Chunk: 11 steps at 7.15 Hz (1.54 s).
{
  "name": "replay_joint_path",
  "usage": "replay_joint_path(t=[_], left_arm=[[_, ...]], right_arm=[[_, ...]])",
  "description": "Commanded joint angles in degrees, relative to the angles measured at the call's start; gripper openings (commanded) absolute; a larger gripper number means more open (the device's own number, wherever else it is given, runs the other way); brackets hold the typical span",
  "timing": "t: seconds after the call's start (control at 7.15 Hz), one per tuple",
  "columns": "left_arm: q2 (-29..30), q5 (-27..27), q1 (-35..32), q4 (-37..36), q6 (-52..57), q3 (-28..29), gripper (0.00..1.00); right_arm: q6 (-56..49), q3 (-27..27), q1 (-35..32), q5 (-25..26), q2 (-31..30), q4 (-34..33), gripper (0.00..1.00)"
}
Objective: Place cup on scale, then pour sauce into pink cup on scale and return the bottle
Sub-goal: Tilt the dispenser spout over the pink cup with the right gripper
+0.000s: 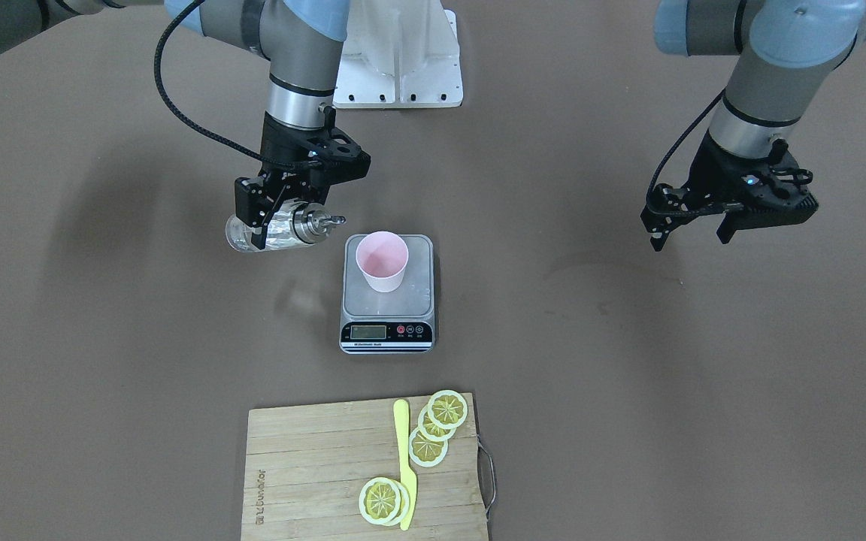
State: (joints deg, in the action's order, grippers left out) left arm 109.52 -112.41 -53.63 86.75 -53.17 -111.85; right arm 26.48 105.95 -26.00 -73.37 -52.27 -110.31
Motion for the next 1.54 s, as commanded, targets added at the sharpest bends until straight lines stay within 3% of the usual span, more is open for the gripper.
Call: replay_joint_path(t=[0.0, 0.84, 1.12, 1.4], left_arm=[[0.00, 0.00, 0.01, 0.00, 0.00, 0.05, 0.97], [-0.80, -0.18, 0.01, 0.18, 0.00, 0.05, 0.97], [-0.79, -0.18, 0.01, 0.18, 0.00, 0.05, 0.97], [-0.88, 0.00, 0.01, 0.18, 0.00, 0.14, 0.97]], right_arm=[[-5.69, -1.80, 0.86, 4.98, 2.25, -6.28, 0.00], [-15.39, -7.59, 2.71, 11.57, 5.77, -10.45, 0.00], [-20.48, -12.06, 2.71, 12.90, 10.23, -13.08, 0.00], [-21.21, -12.17, 2.71, 12.99, 10.35, -15.20, 0.00]])
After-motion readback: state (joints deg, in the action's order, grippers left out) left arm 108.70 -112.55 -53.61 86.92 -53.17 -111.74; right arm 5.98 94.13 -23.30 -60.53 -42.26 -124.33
